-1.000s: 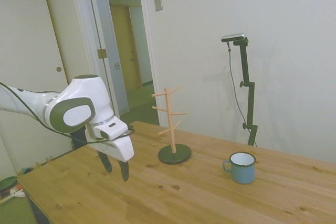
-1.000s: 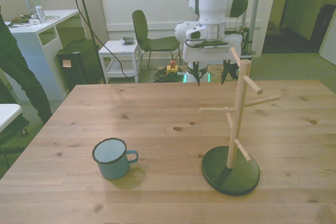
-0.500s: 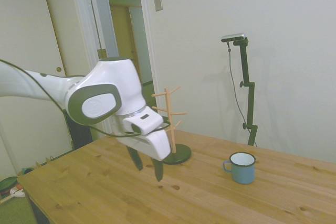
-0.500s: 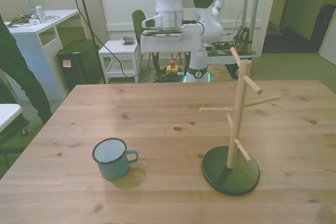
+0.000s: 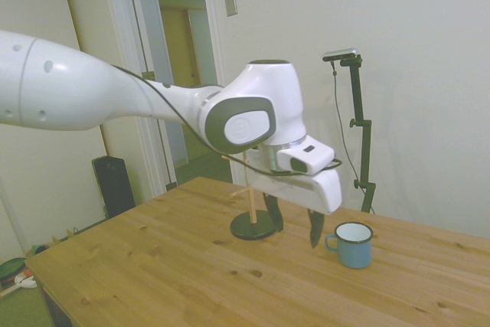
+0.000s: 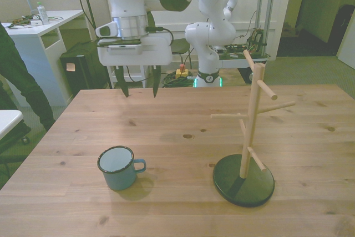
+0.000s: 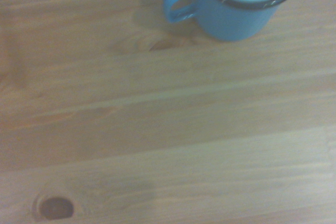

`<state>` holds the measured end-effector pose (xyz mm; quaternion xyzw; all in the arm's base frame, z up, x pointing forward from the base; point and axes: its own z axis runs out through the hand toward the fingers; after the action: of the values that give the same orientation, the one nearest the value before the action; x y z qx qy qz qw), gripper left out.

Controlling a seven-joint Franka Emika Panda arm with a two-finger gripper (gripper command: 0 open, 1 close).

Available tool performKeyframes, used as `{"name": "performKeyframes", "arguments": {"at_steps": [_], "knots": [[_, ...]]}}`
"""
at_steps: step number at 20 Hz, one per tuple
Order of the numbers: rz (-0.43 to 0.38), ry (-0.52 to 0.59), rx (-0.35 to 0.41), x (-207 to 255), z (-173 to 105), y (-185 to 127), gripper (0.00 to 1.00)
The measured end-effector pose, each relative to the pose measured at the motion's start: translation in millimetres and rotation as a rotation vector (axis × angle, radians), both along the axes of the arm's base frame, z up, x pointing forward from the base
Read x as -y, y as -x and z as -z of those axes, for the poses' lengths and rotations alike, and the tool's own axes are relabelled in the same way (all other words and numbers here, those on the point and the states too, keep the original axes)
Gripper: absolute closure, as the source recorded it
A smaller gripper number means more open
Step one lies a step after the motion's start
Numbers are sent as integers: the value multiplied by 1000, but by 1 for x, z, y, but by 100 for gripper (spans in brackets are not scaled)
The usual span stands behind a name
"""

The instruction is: Hang the mug

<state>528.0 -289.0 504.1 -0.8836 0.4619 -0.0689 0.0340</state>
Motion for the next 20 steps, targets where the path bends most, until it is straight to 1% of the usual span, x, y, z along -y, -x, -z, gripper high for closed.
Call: {"name": "performKeyframes", "arguments": {"at_steps": [2,5,7,9,12,16,20], "knots": [[1,1,4,14,-8,-16,0],[-5,0,-2,19,-13,-44,0],[-3,0,-10,24,-11,-59,0],[22,-20,-14,33,-4,-66,0],[138,-55,-15,52,3,-60,0],[292,-100,9,79,0,-47,0],[448,-145,-19,98,18,-49,0]]}}
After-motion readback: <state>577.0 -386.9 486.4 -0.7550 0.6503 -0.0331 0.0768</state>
